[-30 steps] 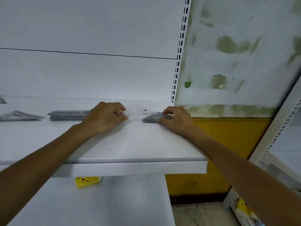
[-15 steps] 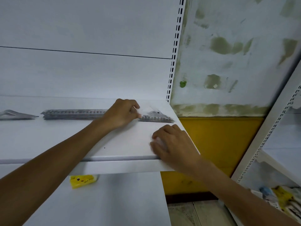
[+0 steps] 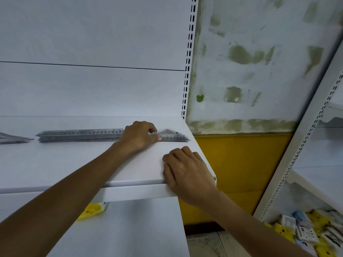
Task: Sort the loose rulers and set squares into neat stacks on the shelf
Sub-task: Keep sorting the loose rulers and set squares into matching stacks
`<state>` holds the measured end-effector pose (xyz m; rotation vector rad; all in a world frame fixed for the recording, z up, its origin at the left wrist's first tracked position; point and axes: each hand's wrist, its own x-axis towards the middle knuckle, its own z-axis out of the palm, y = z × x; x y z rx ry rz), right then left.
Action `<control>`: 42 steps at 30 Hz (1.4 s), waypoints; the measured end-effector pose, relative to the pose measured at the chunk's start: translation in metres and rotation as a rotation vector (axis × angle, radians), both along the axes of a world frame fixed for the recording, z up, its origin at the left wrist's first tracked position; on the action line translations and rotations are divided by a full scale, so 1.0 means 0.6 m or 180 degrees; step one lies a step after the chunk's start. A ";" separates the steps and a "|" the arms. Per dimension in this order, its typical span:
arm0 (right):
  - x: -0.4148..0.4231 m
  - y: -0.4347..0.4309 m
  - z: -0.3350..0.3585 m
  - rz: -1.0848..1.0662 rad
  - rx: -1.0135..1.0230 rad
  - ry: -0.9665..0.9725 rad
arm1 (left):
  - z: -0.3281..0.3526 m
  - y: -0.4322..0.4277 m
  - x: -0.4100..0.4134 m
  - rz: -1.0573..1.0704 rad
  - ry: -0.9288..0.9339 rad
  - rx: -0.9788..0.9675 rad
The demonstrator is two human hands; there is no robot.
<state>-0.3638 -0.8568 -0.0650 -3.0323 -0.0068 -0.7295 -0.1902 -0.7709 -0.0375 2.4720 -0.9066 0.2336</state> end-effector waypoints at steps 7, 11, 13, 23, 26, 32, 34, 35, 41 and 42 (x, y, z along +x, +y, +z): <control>0.001 -0.001 -0.003 0.0021 -0.0033 -0.0034 | -0.009 -0.002 0.009 -0.0063 -0.0001 0.0153; 0.004 -0.006 -0.002 0.0047 0.0005 -0.0031 | -0.011 -0.003 0.011 -0.0057 0.0011 0.0347; 0.010 -0.011 -0.001 0.0088 0.0151 -0.0042 | -0.007 0.003 0.006 -0.0042 0.0038 0.0226; 0.129 -0.004 0.116 0.0706 0.1181 -0.0617 | 0.028 0.176 -0.032 0.0252 -0.0580 -0.0107; 0.179 0.075 0.146 0.1183 0.1199 -0.0512 | 0.038 0.266 -0.046 0.0483 -0.0724 -0.0190; 0.251 0.305 0.145 0.2023 0.1622 -0.0379 | 0.043 0.466 -0.080 0.1187 -0.0810 -0.0236; 0.270 0.382 0.135 0.2206 0.1682 -0.0225 | 0.039 0.535 -0.090 0.1380 -0.0776 -0.0180; 0.279 0.421 0.131 0.2281 0.1662 -0.0139 | 0.037 0.572 -0.094 0.1466 -0.0749 -0.0136; 0.329 0.641 0.128 0.2512 0.1695 0.0186 | 0.038 0.787 -0.099 0.1848 -0.0639 -0.0082; 0.337 0.673 0.125 0.2531 0.1709 0.0215 | 0.037 0.819 -0.097 0.1860 -0.0623 -0.0053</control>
